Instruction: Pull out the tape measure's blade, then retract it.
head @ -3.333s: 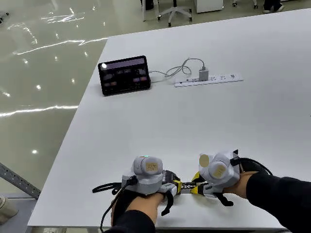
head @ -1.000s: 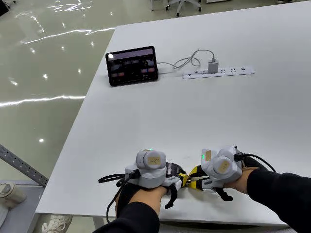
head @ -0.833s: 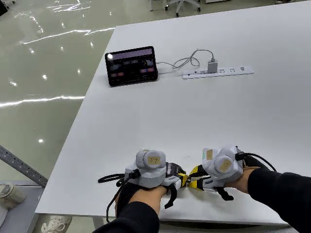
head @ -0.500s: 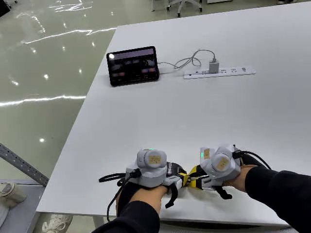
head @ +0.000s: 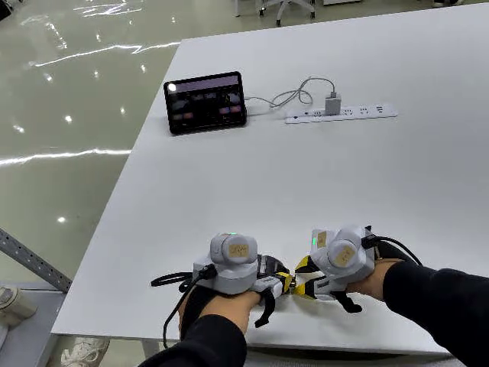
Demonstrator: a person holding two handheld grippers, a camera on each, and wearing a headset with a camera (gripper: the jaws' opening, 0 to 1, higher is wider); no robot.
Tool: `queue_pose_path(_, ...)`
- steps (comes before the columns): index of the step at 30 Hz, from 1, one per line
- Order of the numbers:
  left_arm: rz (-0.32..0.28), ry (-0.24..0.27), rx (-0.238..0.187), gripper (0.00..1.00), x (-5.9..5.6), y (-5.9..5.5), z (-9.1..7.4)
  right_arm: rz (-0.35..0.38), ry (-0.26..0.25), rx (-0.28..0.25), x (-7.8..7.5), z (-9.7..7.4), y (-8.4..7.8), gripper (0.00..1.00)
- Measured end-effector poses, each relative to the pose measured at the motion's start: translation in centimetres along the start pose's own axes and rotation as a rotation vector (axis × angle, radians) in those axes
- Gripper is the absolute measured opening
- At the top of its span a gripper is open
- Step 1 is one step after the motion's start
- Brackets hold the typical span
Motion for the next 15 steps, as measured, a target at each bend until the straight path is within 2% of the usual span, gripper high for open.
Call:
queue_pose_path(4,-0.015,-0.048,0.011,0.6,-0.2,0.1,-0.1,0.011,-0.031,0.002,-0.6,-1.4,-0.6,0.22)
queue_pose_path(8,0.008,-0.095,0.021,0.66,-0.6,0.0,-0.1,0.066,-0.075,-0.005,-1.4,-3.3,-1.2,0.35)
queue_pose_path(11,0.068,-0.135,-0.001,0.72,-0.6,0.6,-0.2,0.081,-0.111,-0.029,-1.6,-5.4,-1.4,0.42)
queue_pose_path(12,0.084,-0.144,0.003,0.75,-0.5,0.6,-0.2,0.083,-0.121,-0.039,-1.7,-5.9,-1.4,0.43)
queue_pose_path(15,0.204,-0.199,-0.025,0.87,-0.1,1.4,-0.4,0.107,-0.16,-0.05,-2.2,-7.8,-2.1,0.48)
Point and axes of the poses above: the centre of the closed fingertips' face, and the gripper's own axes: z roughly forward along the fingers, x roughly to its left, y roughly out of its top, the point moved 2 cm from there along -z, roughly backward along the fingers
